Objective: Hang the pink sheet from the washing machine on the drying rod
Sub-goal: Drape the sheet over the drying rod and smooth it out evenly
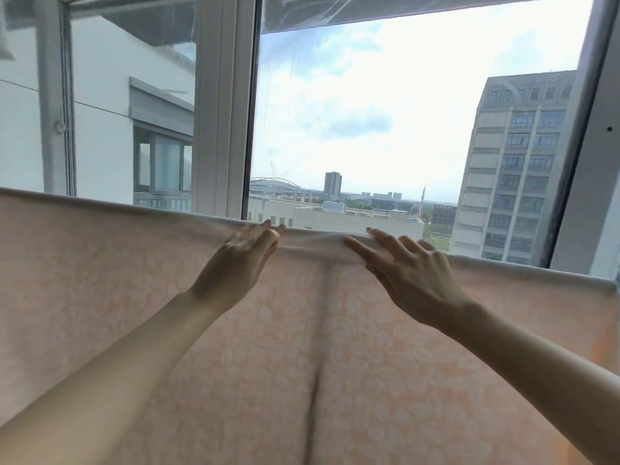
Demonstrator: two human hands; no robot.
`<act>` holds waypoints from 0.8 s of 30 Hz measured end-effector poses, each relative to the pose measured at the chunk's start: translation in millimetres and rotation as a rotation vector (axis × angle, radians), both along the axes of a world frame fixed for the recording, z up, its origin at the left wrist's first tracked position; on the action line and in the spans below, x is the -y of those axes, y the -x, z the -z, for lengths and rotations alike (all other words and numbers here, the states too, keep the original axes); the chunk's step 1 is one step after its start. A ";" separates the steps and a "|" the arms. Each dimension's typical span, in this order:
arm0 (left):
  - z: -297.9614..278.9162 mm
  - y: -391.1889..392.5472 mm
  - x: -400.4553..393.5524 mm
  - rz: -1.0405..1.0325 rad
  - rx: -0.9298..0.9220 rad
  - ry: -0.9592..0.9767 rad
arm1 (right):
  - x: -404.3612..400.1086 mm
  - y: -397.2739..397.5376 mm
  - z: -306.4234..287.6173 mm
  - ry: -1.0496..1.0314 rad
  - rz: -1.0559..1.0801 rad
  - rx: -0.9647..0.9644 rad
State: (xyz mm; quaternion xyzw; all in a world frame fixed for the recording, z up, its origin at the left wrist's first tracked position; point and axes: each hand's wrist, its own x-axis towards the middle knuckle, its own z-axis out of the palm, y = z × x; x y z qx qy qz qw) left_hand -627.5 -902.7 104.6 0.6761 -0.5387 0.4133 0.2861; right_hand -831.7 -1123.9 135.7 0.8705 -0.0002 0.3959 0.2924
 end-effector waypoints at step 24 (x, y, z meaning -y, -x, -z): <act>-4.5 1.7 -4.7 -0.046 0.016 0.129 | -80.4 -106.3 -6.6 0.003 0.145 -0.061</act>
